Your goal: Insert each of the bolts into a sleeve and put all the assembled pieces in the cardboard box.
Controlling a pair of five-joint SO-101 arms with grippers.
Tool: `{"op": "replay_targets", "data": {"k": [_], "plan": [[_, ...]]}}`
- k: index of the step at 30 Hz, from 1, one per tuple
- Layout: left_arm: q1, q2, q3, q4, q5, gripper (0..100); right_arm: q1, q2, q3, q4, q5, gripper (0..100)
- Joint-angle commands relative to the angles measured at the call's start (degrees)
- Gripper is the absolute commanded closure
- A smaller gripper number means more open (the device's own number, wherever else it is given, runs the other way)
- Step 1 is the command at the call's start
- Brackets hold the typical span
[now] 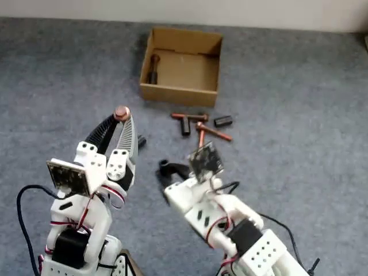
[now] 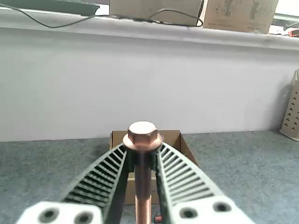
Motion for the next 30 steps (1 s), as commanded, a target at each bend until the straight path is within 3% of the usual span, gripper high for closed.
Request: {"op": "replay_targets", "data": {"k": [1,7,13,18,23,30], "plan": [[3.5,-0.6,-0.4,-1.8,-0.1,99,-6.0,-6.4,3.0,-5.0,0.8,99.3],[8.7,-0.7,-0.5,-1.6,-0.1,99,-7.8,-23.4,15.3,-10.7,10.5,99.3],[11.3,-0.7,-2.7,-1.0,-0.1,99,-5.1,-22.4,18.1,-11.3,10.6,99.4],[15.3,-0.7,-9.4,6.8,-0.1,99,0.3,-23.4,18.4,-14.2,10.6,99.4],[17.5,-0.7,-15.7,11.7,-0.3,99,0.7,-23.3,18.3,-14.1,10.6,99.4],[18.2,-0.7,-14.7,12.4,-0.4,99,0.7,-23.3,18.1,-14.1,10.7,99.4]]}}
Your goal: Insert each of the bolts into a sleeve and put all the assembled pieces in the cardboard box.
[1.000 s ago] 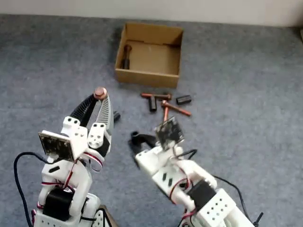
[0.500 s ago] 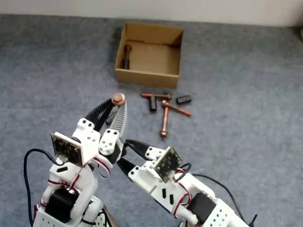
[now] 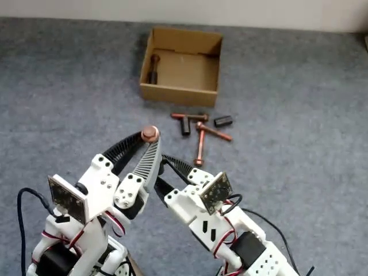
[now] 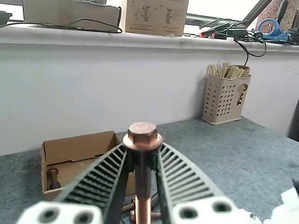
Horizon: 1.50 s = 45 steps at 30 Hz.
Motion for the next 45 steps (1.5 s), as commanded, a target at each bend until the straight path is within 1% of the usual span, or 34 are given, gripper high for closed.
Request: {"op": "replay_targets", "data": {"k": [1,12,18,25,27,29,31,32,41,45], "plan": [[0.9,-0.5,-1.8,0.0,-0.4,99,0.8,-1.2,4.5,-1.6,0.9,99.4],[0.6,-0.4,5.3,-0.2,-0.4,99,1.0,-1.2,3.6,-1.6,1.1,99.4],[-2.3,-0.5,5.8,0.0,-0.4,99,4.4,-1.2,1.6,-1.6,0.9,99.4],[-1.8,-0.4,7.0,0.2,-0.5,99,4.4,-1.2,1.9,-1.6,0.9,99.4],[-2.1,-0.3,7.7,1.8,-4.0,94,4.4,-1.2,2.1,-1.6,0.9,99.4],[-2.5,-0.3,7.6,4.6,-5.9,85,4.4,-1.2,2.1,-1.6,0.9,99.4],[-4.4,-0.3,7.3,7.1,-4.3,79,4.4,-1.2,2.1,-1.6,0.9,99.4],[-5.1,-0.2,6.7,7.9,-4.2,79,4.4,-1.2,2.1,-1.6,0.9,99.4],[-10.9,-0.3,3.6,9.8,-3.7,79,5.4,-1.0,2.2,-1.6,0.9,99.4],[-18.2,-0.2,4.0,9.8,1.4,79,9.7,-0.7,1.7,-1.7,0.8,99.4]]}}
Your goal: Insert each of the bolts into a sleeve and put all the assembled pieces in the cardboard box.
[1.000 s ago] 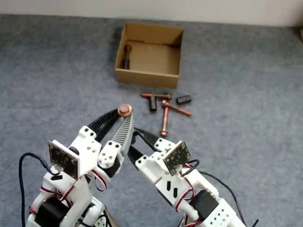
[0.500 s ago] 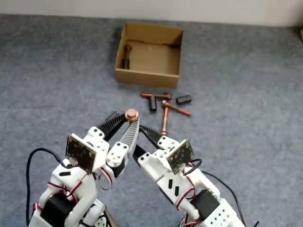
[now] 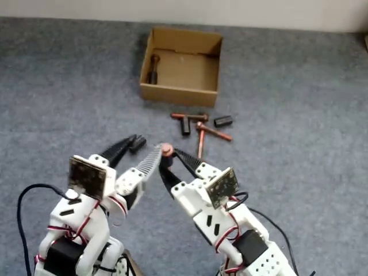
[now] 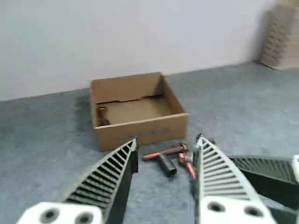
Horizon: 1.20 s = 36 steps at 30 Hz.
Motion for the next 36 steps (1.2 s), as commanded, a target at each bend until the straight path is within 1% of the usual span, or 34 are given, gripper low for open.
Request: {"op": "replay_targets", "data": {"k": [1,5,7,9,12,14,16,20,24,29,36], "plan": [[-8.1,-0.1,-1.5,0.2,5.4,79,3.5,-0.7,1.5,-2.4,0.3,99.4],[-13.3,-0.1,0.0,-0.1,8.1,79,3.4,2.4,0.7,-12.6,0.4,99.4],[-15.2,-0.1,0.0,-0.1,9.1,79,3.5,8.0,-1.5,-16.5,0.5,99.4],[-15.9,-0.1,0.0,-0.1,9.5,79,3.6,16.7,-6.0,-19.3,0.4,99.4],[-15.9,-0.1,0.0,-0.1,9.3,79,3.6,32.9,-15.9,-23.3,0.4,99.4],[-15.9,-0.1,0.1,-0.1,9.1,81,3.6,44.5,-23.5,-26.1,0.4,99.4],[-15.9,-0.1,0.6,-0.1,9.0,83,4.5,55.6,-31.3,-28.7,0.4,99.4],[-16.0,-0.1,0.6,-0.2,9.0,84,7.5,76.5,-46.7,-34.0,0.4,99.4],[-19.7,-0.2,0.1,-0.2,9.1,84,10.6,95.3,-61.6,-38.7,0.4,99.4],[-23.7,-0.2,0.1,-0.2,9.3,84,12.4,113.2,-76.9,-43.6,0.4,99.4],[-27.1,-0.4,0.0,-0.2,9.4,84,14.0,128.7,-89.8,-44.4,0.4,99.4]]}}
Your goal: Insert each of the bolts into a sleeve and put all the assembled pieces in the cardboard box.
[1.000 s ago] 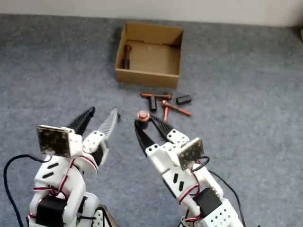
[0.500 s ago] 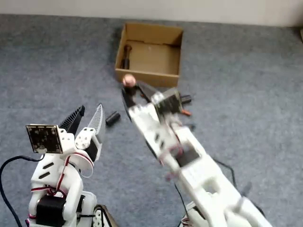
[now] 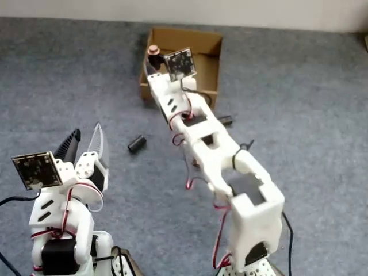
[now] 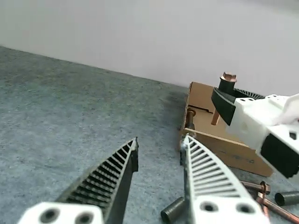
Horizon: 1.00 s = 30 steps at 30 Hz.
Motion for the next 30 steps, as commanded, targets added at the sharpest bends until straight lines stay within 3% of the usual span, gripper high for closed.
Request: {"op": "replay_targets", "data": {"k": [1,15,18,22,30], "plan": [[-1.5,-0.2,-0.8,-0.2,0.5,84,1.2,4.2,-8.1,-2.0,0.4,99.4],[-1.1,-0.2,-0.5,-0.2,0.5,84,3.2,18.5,-14.5,-1.5,0.4,98.8],[-1.1,-0.1,-0.4,-0.2,0.5,84,3.0,18.5,-14.5,-1.4,0.4,94.3],[-1.1,-0.1,-0.3,-0.2,0.5,84,3.0,18.3,-14.8,5.1,0.4,87.2],[-1.1,0.0,-0.3,-0.2,0.4,84,1.8,10.3,-14.5,16.7,0.4,86.8]]}}
